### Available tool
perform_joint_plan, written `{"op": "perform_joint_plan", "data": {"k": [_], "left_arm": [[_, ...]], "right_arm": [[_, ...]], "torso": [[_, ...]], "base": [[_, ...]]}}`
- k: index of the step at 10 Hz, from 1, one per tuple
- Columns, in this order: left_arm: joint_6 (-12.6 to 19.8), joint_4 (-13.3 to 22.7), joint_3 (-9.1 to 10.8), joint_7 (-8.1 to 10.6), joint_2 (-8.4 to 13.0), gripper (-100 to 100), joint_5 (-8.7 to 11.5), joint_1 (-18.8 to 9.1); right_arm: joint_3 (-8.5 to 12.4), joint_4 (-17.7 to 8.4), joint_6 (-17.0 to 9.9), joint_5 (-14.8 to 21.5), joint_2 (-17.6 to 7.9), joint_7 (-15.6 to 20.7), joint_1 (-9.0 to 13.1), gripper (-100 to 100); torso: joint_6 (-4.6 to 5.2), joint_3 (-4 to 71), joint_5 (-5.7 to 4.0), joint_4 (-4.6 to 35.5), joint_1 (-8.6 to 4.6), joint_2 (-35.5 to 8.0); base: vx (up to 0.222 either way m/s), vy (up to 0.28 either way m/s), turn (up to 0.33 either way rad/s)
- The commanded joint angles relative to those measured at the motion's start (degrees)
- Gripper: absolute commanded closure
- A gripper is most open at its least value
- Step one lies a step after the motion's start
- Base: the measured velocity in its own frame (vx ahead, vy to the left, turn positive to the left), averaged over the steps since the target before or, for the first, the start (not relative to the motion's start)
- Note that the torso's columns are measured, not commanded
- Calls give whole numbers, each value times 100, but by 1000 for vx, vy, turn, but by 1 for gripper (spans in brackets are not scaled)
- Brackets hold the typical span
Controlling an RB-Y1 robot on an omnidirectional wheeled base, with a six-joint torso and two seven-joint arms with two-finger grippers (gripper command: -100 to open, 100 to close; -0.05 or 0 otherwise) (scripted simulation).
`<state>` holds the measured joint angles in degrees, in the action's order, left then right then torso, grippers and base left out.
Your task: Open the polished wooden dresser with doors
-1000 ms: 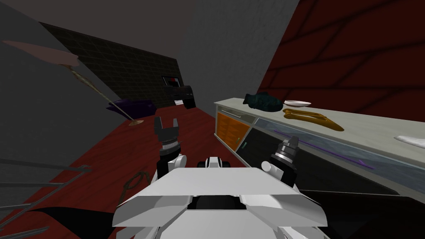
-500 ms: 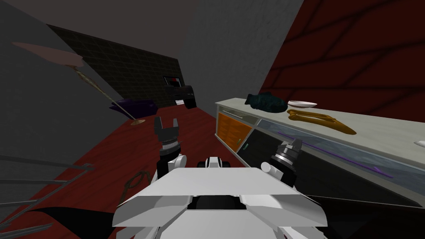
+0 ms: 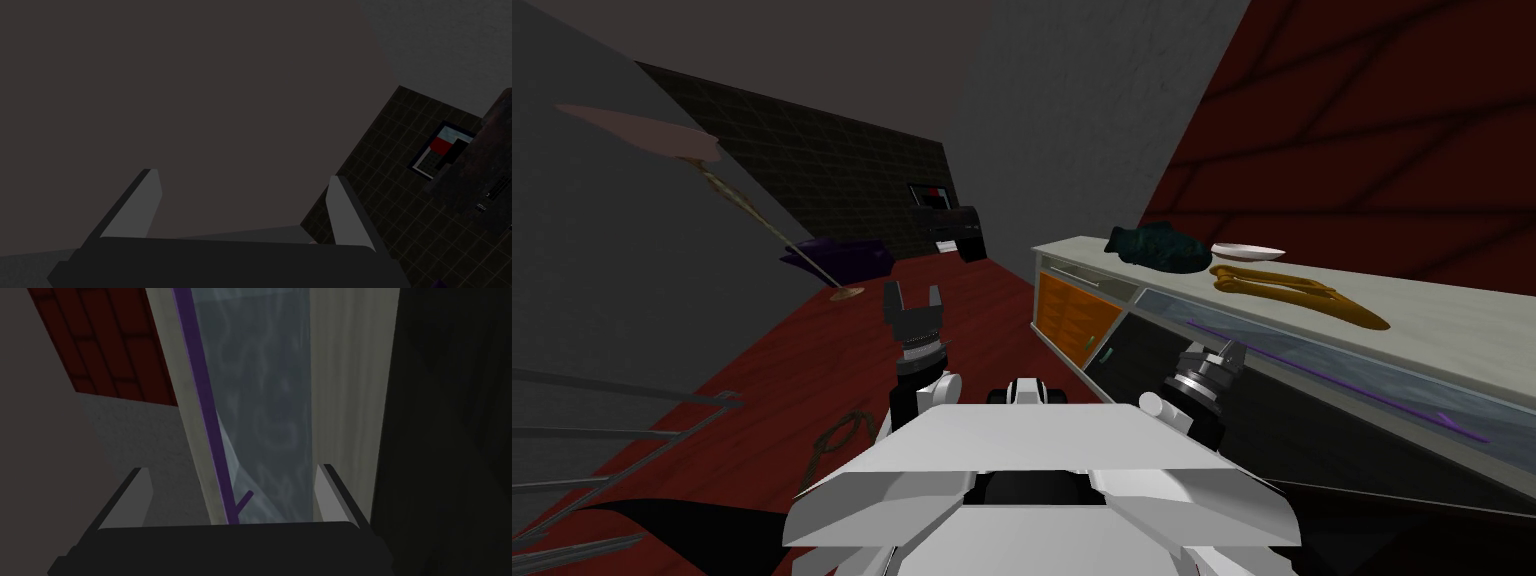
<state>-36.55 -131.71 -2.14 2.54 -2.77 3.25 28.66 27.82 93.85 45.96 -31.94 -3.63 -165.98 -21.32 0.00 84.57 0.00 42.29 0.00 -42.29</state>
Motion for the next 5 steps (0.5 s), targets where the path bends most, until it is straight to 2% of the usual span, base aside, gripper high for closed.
{"op": "perform_joint_plan", "data": {"k": [1,2,3,5], "left_arm": [[0,0,0,0,0,0,0,0],[0,0,0,0,0,0,0,0],[0,0,0,0,0,0,0,0],[0,0,0,0,0,0,0,0]], "right_arm": [[5,-16,16,-16,51,-361,-3,-100],[4,-13,15,-14,44,-290,-5,-100],[57,127,-169,-95,0,-242,23,-100],[110,268,-353,-176,-45,-170,51,-100]], "torso": [[0,1,0,0,0,1],[0,0,0,0,0,0],[0,-1,0,0,0,-2],[0,3,-2,-2,-6,5]], "base": [[7,2,5],[0,0,0],[15,-10,-25],[27,-24,-18]]}}
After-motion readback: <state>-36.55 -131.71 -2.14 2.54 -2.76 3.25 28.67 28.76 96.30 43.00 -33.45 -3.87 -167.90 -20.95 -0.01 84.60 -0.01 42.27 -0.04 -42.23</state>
